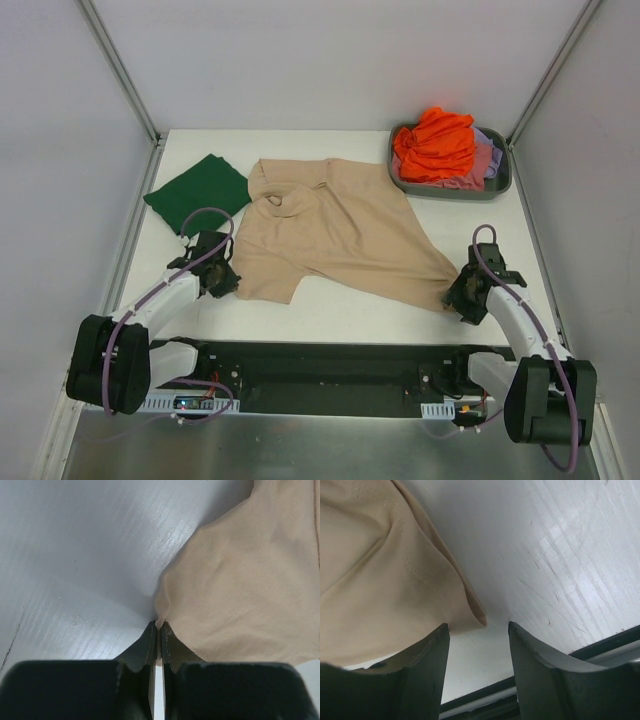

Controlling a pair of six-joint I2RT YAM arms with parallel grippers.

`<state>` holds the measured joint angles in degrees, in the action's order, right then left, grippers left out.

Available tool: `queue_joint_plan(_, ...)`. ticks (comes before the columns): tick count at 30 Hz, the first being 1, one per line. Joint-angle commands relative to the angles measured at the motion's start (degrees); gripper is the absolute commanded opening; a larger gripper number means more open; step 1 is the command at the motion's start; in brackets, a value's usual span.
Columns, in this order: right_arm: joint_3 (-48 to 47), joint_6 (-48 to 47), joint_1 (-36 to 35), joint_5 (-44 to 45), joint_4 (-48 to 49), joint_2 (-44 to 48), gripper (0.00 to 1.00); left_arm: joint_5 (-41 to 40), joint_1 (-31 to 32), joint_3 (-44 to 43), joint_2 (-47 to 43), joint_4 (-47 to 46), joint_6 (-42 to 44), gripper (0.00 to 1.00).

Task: Fold and stack the t-shirts
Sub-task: Flatten out the tshirt

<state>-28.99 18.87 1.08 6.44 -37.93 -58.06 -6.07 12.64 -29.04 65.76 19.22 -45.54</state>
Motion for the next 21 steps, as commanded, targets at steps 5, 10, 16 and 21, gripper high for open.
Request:
queue_joint_plan(5,1.0,0.8,0.9,-2.7,1.9,-1.9,0.5,-0.8,-0.3,-1.4,1.7,-0.1,1.0,0.0)
queue_joint_plan(10,1.6,1.0,0.9,-3.4,3.0,-2.4,0.49,-0.9,-0.3,-1.5,2.3,-0.2,1.1,0.0)
queue_joint_plan(16,1.9,1.7,0.9,-5.4,5.7,-3.8,0.4,-0.9,-0.3,-1.5,2.4,-0.2,1.0,0.0)
queue_joint_plan(21,2.1,2.0,1.0,-5.8,8.2,-5.1,0.32,-2.0,-0.4,-1.3,2.6,-0.2,1.1,0.0)
